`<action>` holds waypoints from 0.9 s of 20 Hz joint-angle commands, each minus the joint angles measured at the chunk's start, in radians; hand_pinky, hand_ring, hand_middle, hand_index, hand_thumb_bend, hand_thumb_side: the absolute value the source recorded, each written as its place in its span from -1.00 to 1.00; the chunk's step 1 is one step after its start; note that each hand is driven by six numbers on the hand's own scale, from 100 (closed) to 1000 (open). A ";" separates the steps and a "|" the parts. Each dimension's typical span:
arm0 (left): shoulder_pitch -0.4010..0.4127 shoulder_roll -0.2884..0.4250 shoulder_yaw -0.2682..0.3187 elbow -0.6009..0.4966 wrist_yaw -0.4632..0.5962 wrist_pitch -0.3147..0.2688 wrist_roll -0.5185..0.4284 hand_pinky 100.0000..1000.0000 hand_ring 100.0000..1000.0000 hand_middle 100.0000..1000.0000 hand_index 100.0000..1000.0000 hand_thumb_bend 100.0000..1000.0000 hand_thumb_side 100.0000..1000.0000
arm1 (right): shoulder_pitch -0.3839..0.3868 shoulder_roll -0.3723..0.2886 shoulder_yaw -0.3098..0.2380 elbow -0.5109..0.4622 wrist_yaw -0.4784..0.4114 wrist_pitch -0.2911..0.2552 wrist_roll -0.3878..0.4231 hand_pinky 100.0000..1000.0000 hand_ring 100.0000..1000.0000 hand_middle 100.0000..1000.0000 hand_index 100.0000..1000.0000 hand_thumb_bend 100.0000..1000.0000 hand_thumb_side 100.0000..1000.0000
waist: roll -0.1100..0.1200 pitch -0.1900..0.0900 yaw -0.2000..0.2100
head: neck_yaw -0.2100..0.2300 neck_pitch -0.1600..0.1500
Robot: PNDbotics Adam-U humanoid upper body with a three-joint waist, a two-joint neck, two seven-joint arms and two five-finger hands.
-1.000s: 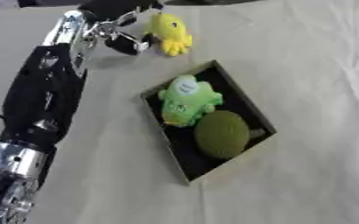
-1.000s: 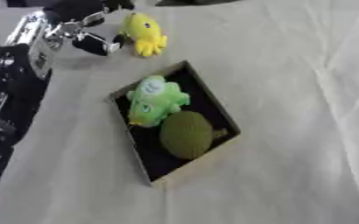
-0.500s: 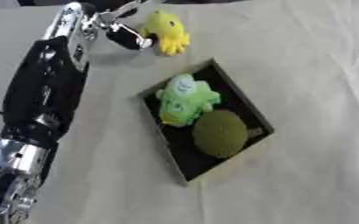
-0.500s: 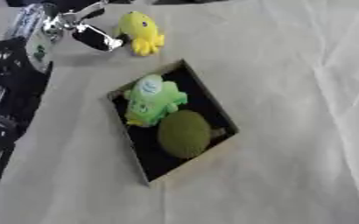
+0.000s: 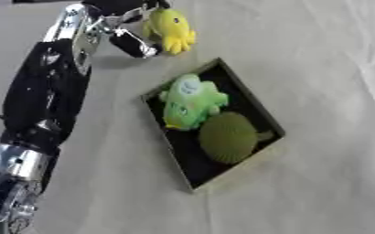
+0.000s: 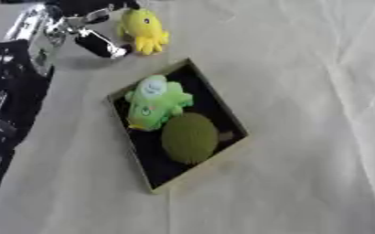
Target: Pick up objects on the table and place them in the box.
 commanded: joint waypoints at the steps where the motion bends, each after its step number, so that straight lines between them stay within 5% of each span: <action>1: -0.030 0.028 0.019 -0.004 -0.001 0.010 0.003 0.83 0.92 0.81 0.90 -0.65 -0.52 | -0.014 -0.016 -0.009 -0.014 -0.004 0.001 0.004 0.80 0.67 0.06 0.47 -1.00 -0.06 | -0.002 -0.021 -0.004 | 0.009 -0.018; 10: -0.048 0.027 0.031 0.008 0.008 0.022 0.033 0.81 0.91 0.82 0.91 -0.79 -0.58 | -0.022 -0.013 -0.005 -0.014 -0.006 0.005 0.010 0.80 0.67 0.05 0.46 -1.00 -0.06 | 0.001 -0.011 -0.022 | 0.025 -0.035; 18: -0.063 0.037 0.031 0.028 -0.055 0.034 0.032 0.79 0.93 0.85 0.90 -0.56 -0.43 | -0.024 -0.011 -0.002 -0.014 -0.007 0.012 0.017 0.80 0.67 0.03 0.46 -1.00 -0.06 | 0.008 0.003 -0.031 | 0.029 -0.041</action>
